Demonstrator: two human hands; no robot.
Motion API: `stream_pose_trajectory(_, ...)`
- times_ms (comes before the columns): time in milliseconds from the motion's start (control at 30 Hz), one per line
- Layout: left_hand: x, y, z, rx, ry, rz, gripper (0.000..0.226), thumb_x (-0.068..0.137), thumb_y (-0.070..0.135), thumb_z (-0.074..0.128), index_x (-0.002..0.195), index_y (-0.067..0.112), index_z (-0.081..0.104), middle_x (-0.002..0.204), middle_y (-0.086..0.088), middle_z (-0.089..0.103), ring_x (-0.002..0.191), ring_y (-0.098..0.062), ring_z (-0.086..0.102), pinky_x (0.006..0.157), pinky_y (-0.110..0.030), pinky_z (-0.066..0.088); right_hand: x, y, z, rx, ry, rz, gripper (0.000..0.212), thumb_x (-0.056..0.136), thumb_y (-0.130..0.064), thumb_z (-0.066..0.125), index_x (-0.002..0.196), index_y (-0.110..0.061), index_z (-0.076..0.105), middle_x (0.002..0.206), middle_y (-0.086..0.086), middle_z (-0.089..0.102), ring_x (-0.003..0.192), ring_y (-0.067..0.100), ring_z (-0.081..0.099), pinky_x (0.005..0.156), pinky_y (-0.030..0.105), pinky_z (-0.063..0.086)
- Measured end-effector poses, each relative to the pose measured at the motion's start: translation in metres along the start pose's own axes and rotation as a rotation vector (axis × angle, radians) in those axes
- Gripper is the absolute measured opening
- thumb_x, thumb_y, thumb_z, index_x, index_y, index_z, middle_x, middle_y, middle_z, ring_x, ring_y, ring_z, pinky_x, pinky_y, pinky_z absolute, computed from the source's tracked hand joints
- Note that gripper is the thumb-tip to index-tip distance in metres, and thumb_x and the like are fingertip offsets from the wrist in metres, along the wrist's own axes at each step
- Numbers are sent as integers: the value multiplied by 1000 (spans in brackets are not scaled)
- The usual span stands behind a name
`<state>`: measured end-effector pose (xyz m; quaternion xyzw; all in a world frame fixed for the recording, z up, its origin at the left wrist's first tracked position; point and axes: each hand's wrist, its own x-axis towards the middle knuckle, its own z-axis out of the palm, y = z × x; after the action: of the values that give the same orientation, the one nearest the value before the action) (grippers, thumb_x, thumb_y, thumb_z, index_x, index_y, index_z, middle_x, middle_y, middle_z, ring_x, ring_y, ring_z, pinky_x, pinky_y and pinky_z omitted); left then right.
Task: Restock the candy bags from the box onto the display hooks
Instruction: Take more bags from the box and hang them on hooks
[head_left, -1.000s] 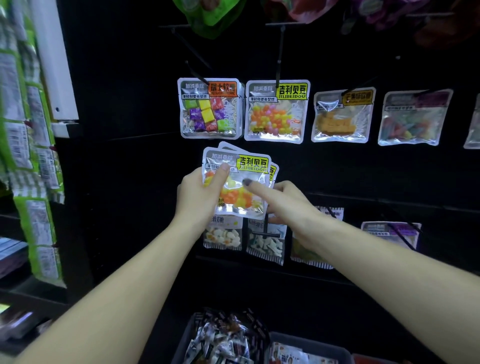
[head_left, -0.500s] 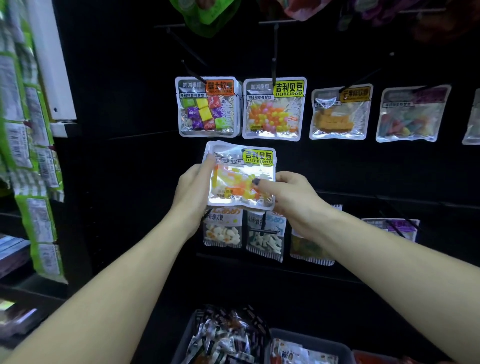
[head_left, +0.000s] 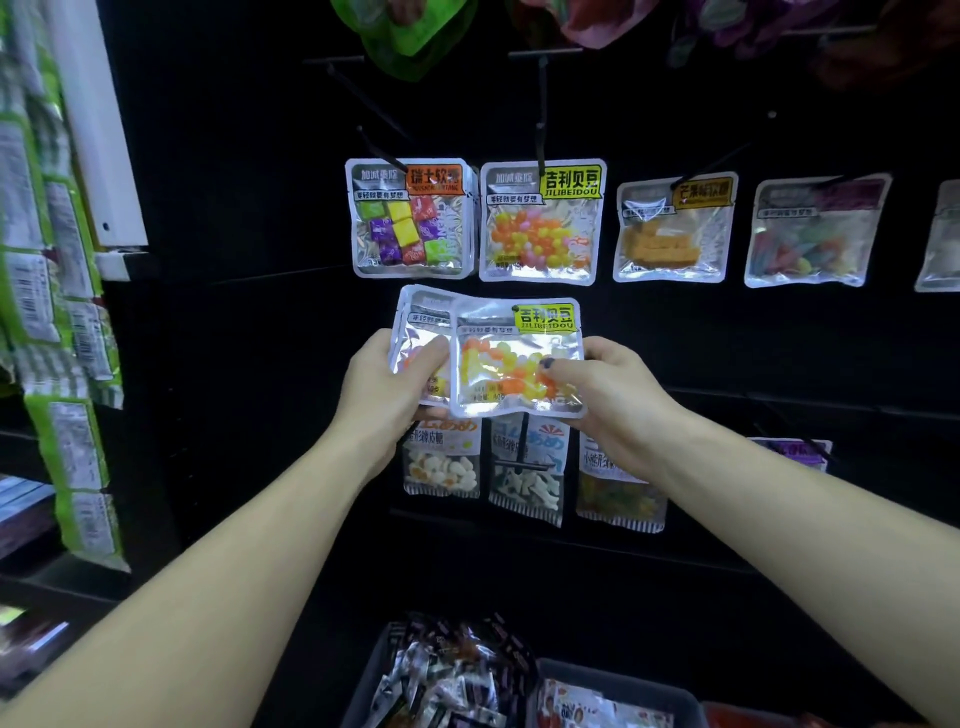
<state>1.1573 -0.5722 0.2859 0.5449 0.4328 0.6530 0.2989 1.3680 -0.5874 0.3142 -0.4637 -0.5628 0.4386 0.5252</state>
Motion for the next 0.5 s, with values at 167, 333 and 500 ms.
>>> stream_pose_trajectory(167, 2, -5, -2, 9, 23, 20, 10, 101, 28, 66, 96, 21, 62, 95, 2, 66, 65, -7, 74, 51, -19, 54, -5, -19, -8, -102, 138, -217, 13, 95, -8, 67, 108, -11, 64, 107, 11, 73, 96, 28, 69, 88, 41, 55)
stream_pose_trajectory(333, 4, -8, -4, 81, 12, 34, 19, 94, 47, 69, 94, 29, 64, 98, 2, 71, 94, -29, 74, 71, -44, 65, -17, -53, -6, -175, 136, -449, 14, 97, -12, 67, 103, -24, 64, 108, 5, 74, 101, 24, 72, 95, 44, 59)
stream_pose_trajectory(500, 3, -10, -5, 68, -2, 45, 11, 101, 36, 66, 103, 25, 65, 99, 5, 72, 83, -12, 75, 64, -35, 64, -15, -78, 3, -113, 172, -493, 14, 96, -11, 66, 110, -12, 64, 113, 16, 72, 106, 34, 69, 97, 51, 57)
